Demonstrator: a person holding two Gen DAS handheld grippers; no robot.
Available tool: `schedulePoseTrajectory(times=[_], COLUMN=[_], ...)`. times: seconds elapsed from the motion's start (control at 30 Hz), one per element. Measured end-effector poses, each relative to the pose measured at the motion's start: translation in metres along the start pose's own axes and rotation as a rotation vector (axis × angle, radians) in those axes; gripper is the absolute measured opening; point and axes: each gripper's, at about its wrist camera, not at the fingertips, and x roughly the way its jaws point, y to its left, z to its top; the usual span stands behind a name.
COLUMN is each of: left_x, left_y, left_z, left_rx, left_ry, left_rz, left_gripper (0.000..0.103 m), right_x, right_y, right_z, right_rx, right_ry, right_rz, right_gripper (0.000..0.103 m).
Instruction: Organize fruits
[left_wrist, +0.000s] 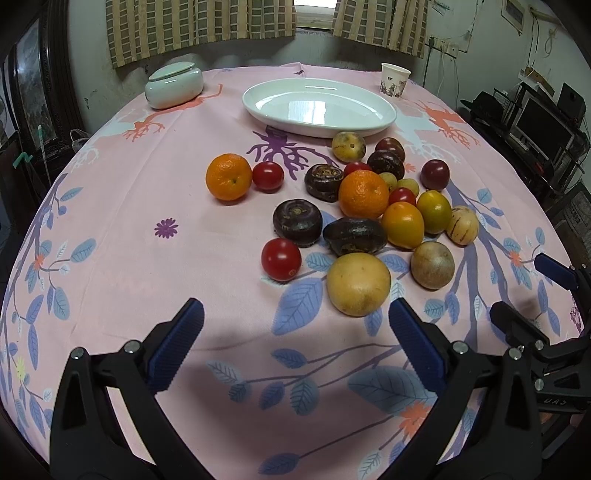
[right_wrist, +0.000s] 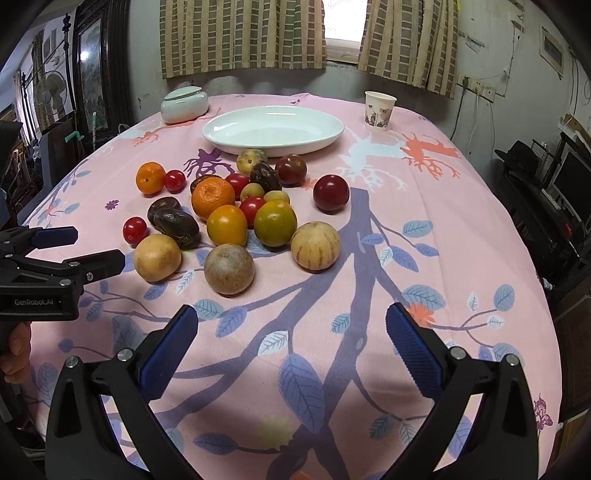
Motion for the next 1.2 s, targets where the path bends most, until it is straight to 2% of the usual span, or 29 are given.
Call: schedulePoseTrajectory(times=[0.3, 0.47, 0.6, 0.67, 0.87, 0.93, 1.0, 1.07, 1.13, 1.17, 1.2], left_x=[0.005, 0.015, 0.016, 0.015, 0.032, 0.041, 0.052, 0.053, 0.055, 0.056, 0.057], left_y=[0.014, 0.026, 0.024, 0.028, 0.036, 0.033, 0.030, 0.029, 0.028, 0.028, 0.027], left_z=[-0.002, 0.000, 0.008, 0.011, 0.019, 0.019, 0.019, 0.020, 0.023, 0.025, 0.026], left_rx=[0.021, 0.009, 0.071, 0.071, 0.043, 0.051, 0.062, 0.064, 0.067, 0.066, 0.068], left_ry=[-0.012, 0.011, -0.007, -0.015, 0.041, 0.057, 0.101, 0.081, 0.080, 0.075, 0.073], left_rz=[-0.025, -0.024, -0.016, -0.004, -0.037, -0.054, -0.075, -0.051, -0.053, -0.072, -0.083], left_gripper=[0.101, 0.101, 0.101, 0.101, 0.100, 0.089, 0.068, 0.066, 0.055, 0.041, 0.031], right_x=[0.003, 0.000, -0.001, -0.003, -0.002, -0.003, -0.004, -0.004, -0.002, -0.002, -0.001], right_y=[-0.006, -0.011, -0.014, -0.016, -0.018, -0.017, -0.018, -0.020, -0.022, -0.022, -0.022], right_z=[-0.003, -0.005, -0.006, -0.006, -0.005, -0.005, -0.005, -0.005, -0.004, -0.004, -0.004], right_rx=[0.019, 0.020, 0.017, 0.019, 0.025, 0.020, 0.020, 0.023, 0.028, 0.028, 0.027], right_ry=[0.009, -0.019, -0.023, -0.029, -0.038, -0.040, -0.041, -0.040, -0.034, -0.031, -0.028], right_rz=[0.023, 0.035, 0.049, 0.059, 0.082, 0.086, 0.085, 0.078, 0.070, 0.066, 0.062], right_gripper=[0.102, 0.102, 0.102, 0.102, 0.102, 0.102, 0.102, 0.102, 0.102, 0.102, 0.102])
